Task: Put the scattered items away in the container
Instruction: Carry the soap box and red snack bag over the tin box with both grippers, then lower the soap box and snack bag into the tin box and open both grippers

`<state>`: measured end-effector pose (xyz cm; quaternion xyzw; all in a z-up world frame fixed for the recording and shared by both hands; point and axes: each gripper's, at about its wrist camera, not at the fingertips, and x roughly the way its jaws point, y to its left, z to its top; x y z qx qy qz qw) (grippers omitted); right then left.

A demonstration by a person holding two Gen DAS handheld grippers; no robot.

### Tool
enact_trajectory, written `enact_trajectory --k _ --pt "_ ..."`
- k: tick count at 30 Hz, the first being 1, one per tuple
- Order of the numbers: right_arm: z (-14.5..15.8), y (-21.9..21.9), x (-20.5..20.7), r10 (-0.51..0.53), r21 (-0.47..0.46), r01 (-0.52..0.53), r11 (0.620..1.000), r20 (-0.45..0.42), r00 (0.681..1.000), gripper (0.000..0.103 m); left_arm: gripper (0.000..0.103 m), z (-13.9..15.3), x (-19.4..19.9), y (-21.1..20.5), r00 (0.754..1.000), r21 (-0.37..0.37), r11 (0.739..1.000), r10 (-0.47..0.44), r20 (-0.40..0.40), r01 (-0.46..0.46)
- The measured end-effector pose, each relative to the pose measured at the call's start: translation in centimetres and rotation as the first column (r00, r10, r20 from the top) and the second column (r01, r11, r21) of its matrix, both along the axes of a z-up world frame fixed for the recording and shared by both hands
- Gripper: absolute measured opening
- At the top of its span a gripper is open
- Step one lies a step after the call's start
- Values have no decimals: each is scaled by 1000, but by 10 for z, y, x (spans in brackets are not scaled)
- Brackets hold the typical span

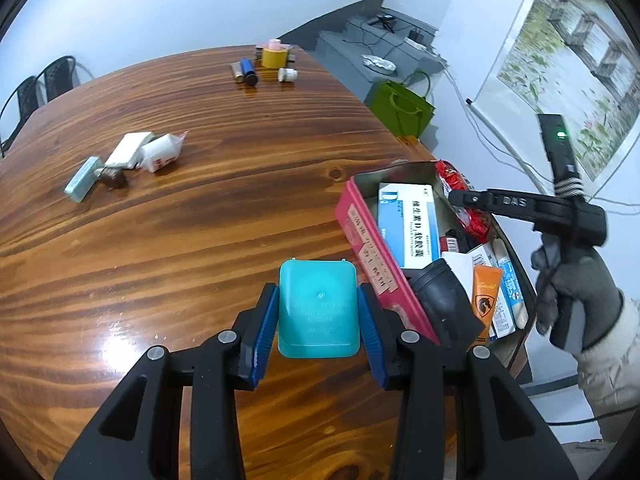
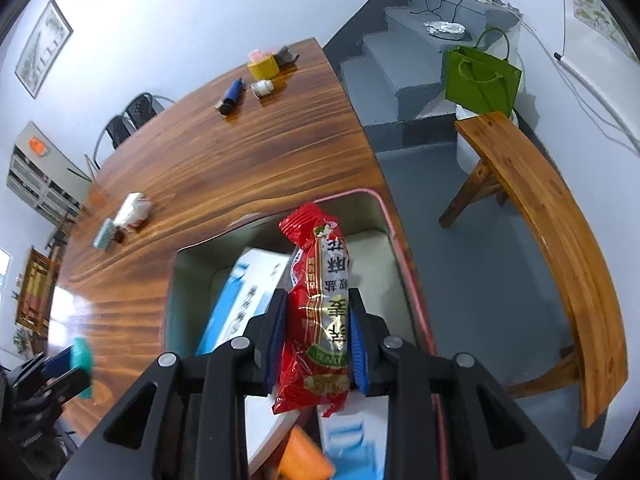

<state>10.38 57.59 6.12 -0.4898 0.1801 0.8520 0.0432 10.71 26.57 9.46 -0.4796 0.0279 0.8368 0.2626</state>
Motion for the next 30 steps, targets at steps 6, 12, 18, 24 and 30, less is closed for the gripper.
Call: enact_trajectory --k 6,12,18,24,30 --pt "-15 6 -10 -4 -2 4 1000 49 999 32 43 -2 0 -9 1000 -1 1000 26 9 -26" --pt "-15 7 -11 5 -5 -4 1000 55 999 32 43 -3 -2 1 1000 5 1000 -5 17 5" --pt "-4 14 2 -22 -50 23 998 26 999 33 43 4 -6 24 998 12 998 -66 9 66" --pt "14 24 32 -84 -98 81 992 -24 996 33 43 11 -9 55 991 22 991 -135 -5 135" --pt "28 31 59 -119 -121 111 986 -57 991 33 43 14 -9 100 974 36 973 -228 -13 228"
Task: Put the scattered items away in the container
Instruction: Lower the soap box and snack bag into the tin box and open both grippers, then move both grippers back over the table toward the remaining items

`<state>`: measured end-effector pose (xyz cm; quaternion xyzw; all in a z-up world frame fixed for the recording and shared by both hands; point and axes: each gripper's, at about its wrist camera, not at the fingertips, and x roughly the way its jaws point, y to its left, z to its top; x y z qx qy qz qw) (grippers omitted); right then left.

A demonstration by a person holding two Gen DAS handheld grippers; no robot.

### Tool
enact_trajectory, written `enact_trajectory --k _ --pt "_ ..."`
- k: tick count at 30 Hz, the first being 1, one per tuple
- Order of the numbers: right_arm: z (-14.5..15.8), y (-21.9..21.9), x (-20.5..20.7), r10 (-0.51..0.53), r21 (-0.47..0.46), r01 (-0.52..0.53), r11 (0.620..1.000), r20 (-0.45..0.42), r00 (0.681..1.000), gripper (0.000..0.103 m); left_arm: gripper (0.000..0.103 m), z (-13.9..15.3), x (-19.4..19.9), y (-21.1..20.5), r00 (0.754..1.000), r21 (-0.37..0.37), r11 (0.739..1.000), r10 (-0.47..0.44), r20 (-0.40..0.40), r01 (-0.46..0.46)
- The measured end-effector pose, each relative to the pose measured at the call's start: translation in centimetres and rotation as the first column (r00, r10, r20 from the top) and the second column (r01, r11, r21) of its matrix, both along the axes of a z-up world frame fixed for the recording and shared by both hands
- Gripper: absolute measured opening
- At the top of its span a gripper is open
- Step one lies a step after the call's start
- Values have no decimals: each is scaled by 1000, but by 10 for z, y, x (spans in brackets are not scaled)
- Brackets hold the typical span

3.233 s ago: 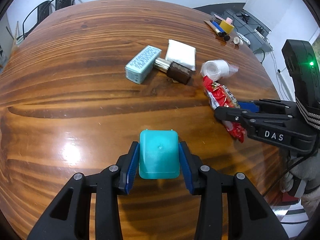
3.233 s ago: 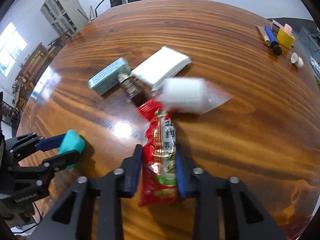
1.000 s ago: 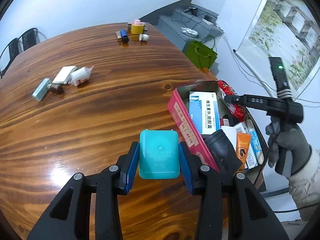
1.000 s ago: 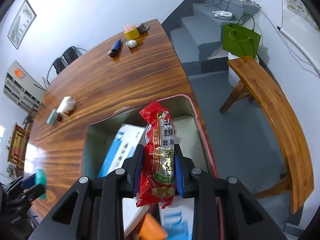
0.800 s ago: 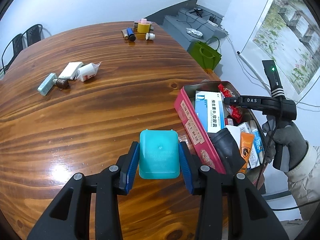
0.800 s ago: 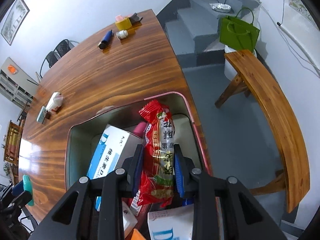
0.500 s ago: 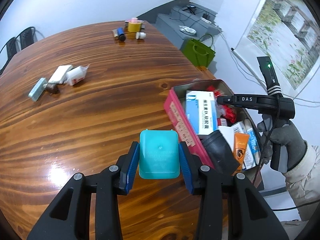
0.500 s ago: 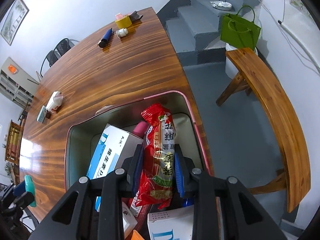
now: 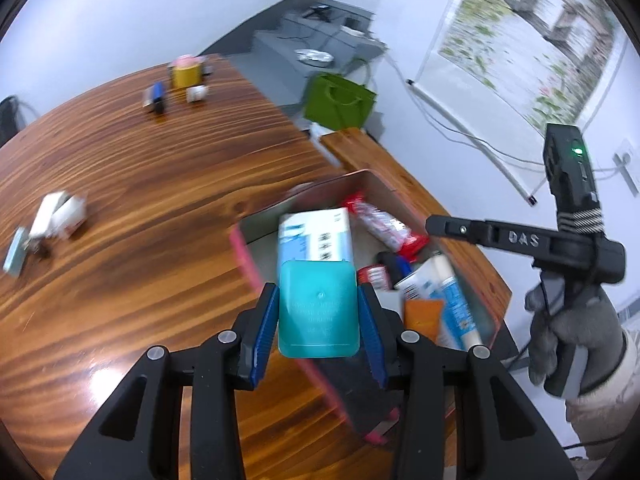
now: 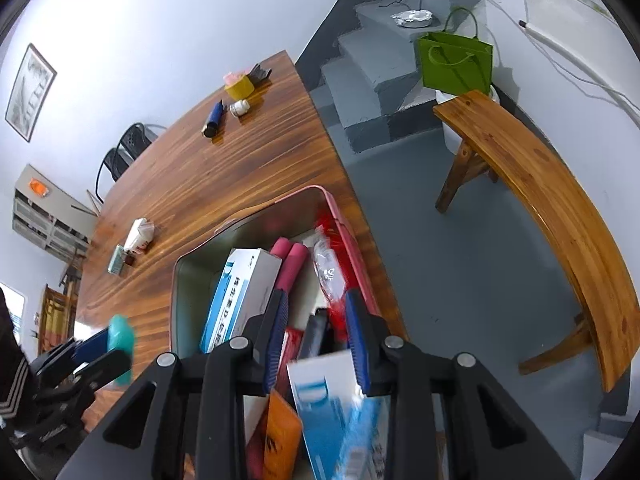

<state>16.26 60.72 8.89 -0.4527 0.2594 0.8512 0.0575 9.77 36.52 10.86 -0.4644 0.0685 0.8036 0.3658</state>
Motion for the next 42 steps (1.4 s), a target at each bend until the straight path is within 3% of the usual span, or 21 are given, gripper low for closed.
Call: enact_trajectory --k 7,13,16,19,26,34,42 --pt "15 12 30 -54 -12 54 998 -40 998 33 43 -6 -5 47 997 9 998 -70 25 70" --pt "14 17 42 -75 -29 74 997 -40 996 36 43 -19 -11 69 995 -29 996 -87 49 88" --pt "13 17 45 -75 -33 74 997 -37 996 36 64 -22 -11 69 995 -31 996 -86 59 87" --pt "11 15 44 -68 -40 67 997 -35 997 36 65 -22 -10 65 994 -22 996 -86 63 88" --pt "8 -5 25 7 -57 -9 998 -30 1000 36 65 -18 -11 40 997 -19 998 -52 62 54" --pt "5 -50 -4 133 -65 -134 989 -26 991 36 65 -16 -25 -18 995 -27 997 78 58 -77" --pt "7 -89 -29 207 -65 -208 976 -21 978 36 65 -20 -37 -79 977 -42 979 202 70 -200"
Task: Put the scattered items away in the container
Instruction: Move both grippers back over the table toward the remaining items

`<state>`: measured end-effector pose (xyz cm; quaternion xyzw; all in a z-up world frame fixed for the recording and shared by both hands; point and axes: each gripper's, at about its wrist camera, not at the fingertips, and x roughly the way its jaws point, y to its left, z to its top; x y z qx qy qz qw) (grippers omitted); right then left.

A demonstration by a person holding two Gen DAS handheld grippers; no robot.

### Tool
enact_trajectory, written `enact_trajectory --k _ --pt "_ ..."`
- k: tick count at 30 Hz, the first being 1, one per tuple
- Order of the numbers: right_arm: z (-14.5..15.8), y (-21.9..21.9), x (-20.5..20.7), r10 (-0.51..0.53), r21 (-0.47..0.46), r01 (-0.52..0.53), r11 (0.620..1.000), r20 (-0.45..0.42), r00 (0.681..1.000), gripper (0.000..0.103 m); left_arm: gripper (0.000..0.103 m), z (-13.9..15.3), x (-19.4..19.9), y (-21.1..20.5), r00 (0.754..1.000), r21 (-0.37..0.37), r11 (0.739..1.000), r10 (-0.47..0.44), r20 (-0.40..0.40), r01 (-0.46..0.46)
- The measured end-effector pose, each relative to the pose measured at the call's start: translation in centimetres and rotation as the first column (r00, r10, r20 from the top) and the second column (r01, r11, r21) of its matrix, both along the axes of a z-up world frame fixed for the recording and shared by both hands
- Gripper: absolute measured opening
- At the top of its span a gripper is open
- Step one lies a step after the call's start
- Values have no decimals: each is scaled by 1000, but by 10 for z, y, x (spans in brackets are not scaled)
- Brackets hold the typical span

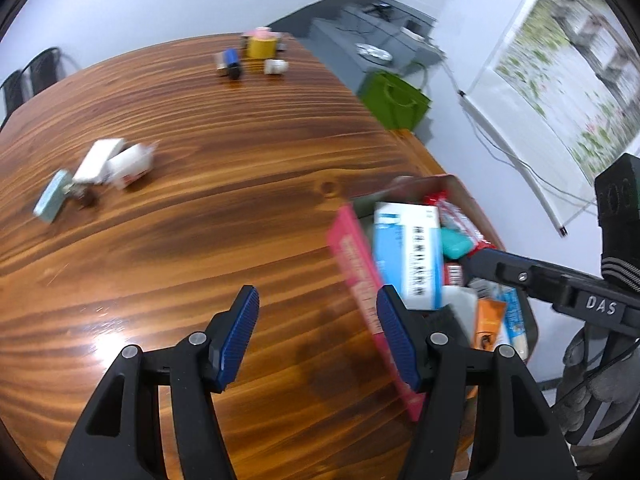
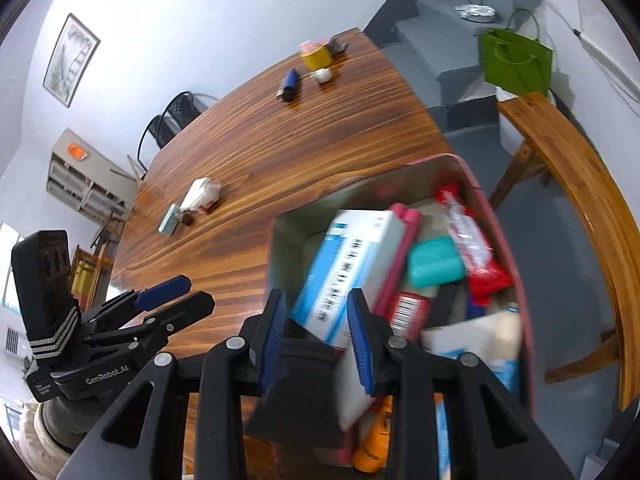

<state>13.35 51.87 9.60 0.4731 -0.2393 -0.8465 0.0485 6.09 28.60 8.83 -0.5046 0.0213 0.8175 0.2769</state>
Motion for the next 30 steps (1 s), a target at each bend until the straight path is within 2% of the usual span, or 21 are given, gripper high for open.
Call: enact_trajectory --k 4,9,21,30 --pt "4 -20 -11 31 2 -31 1000 -5 999 38 65 -3 -7 -31 998 -4 998 61 9 -61" --pt "9 -49 -26 68 11 -68 998 -14 998 64 65 -4 -17 -73 991 -5 991 130 11 -130" --pt "-2 -123 -68 161 9 -162 987 24 987 68 65 -17 -57 -162 971 -25 971 240 19 -240" --pt "-17 -153 -89 157 12 -158 987 77 985 68 65 -31 -112 -212 962 -51 961 271 1 -271"
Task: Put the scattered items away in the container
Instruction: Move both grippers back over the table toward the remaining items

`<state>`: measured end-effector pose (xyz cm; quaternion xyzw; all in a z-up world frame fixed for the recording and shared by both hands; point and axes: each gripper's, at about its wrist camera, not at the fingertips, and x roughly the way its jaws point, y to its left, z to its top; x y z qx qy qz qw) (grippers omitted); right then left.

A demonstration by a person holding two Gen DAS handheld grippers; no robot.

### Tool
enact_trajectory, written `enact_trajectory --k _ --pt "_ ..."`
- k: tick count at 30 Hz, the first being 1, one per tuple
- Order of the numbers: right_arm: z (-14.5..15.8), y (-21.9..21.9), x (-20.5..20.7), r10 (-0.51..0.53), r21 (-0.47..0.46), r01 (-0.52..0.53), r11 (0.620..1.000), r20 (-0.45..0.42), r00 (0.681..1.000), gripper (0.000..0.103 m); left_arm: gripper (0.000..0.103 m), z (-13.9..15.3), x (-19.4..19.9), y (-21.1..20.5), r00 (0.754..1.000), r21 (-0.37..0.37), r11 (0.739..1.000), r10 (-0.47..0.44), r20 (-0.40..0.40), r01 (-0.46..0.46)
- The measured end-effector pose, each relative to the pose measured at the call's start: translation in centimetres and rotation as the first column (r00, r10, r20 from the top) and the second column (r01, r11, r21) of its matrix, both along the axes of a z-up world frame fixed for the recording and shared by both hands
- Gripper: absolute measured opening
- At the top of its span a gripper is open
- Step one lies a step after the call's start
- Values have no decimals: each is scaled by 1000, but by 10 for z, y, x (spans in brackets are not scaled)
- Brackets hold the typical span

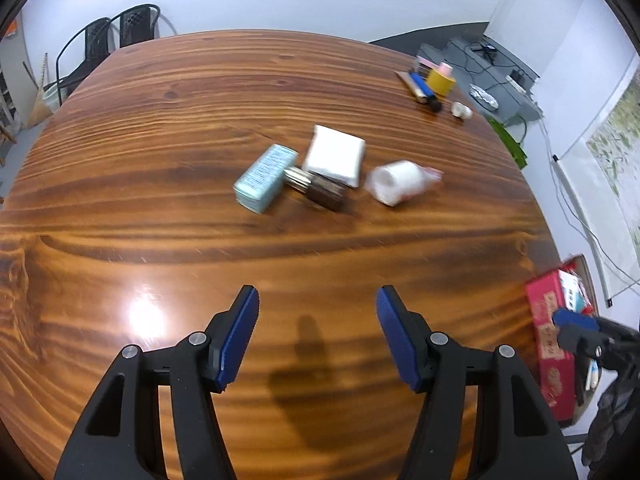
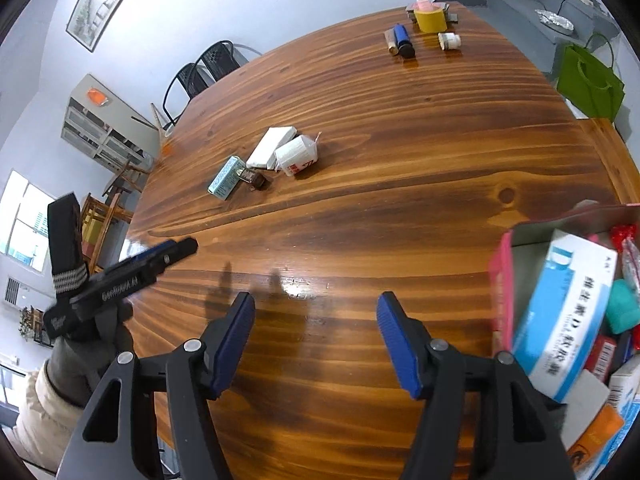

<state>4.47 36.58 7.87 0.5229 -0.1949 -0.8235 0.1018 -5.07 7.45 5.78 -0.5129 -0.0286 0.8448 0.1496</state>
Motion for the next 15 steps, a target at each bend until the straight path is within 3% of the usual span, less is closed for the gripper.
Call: enact_trajectory --k 15 --pt "-19 -25 -22 -45 20 44 999 56 997 68 65 -23 -57 -20 999 -22 999 -40 2 40"
